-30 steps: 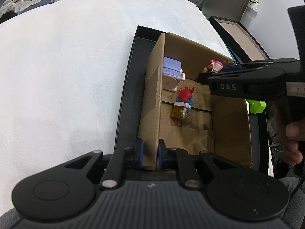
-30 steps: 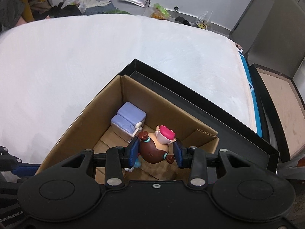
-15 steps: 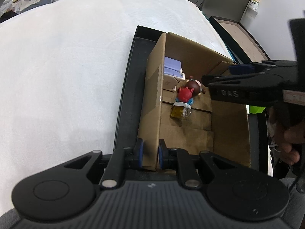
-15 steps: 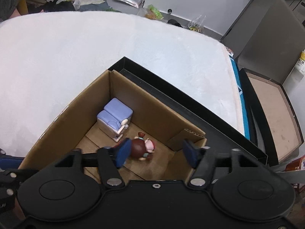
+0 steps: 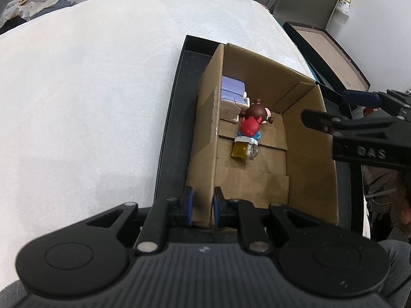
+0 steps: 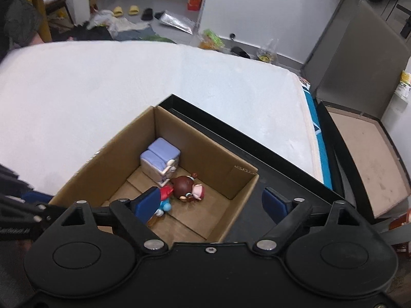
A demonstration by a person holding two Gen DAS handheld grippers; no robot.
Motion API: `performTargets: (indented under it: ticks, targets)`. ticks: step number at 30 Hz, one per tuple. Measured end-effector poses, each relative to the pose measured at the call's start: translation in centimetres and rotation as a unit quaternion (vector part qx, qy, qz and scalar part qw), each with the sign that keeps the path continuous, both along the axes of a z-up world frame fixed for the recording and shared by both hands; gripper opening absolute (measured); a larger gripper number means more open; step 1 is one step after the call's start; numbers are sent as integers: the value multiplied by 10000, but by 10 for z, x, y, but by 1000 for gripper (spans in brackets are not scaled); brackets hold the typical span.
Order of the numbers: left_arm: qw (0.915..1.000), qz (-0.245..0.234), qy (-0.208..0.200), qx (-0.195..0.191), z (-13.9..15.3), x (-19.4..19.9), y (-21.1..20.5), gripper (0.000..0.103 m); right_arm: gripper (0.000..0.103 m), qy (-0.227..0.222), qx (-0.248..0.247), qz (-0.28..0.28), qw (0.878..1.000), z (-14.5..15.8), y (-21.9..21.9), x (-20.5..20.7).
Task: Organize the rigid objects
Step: 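Open the right tool to release the doll figure and lift away, then move the right tool over the tray to the green hexagonal cup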
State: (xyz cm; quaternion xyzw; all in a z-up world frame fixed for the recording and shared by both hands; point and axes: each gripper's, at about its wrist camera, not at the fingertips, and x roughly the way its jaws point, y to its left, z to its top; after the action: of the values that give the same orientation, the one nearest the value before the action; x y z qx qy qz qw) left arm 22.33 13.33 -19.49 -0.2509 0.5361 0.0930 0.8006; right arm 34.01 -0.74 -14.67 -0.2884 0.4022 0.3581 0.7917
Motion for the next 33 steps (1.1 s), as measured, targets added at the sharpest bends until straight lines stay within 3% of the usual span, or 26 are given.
performTargets:
  ticks: [9, 20, 24, 33]
  targets:
    - [10000, -4, 40, 86, 2, 0, -5, 14, 103, -476, 372, 39, 9982, 10, -28, -13]
    - [9994, -42, 146, 303, 3, 0, -12, 14, 103, 66, 938, -222, 9953, 10, -67, -10]
    - [9991, -48, 188, 368, 5, 1, -14, 14, 103, 465, 1126, -384, 9918, 8, -84, -7]
    - [9985, -44, 200, 507, 8, 1, -19, 14, 103, 634, 1413, -665, 9857, 11, -123, -10]
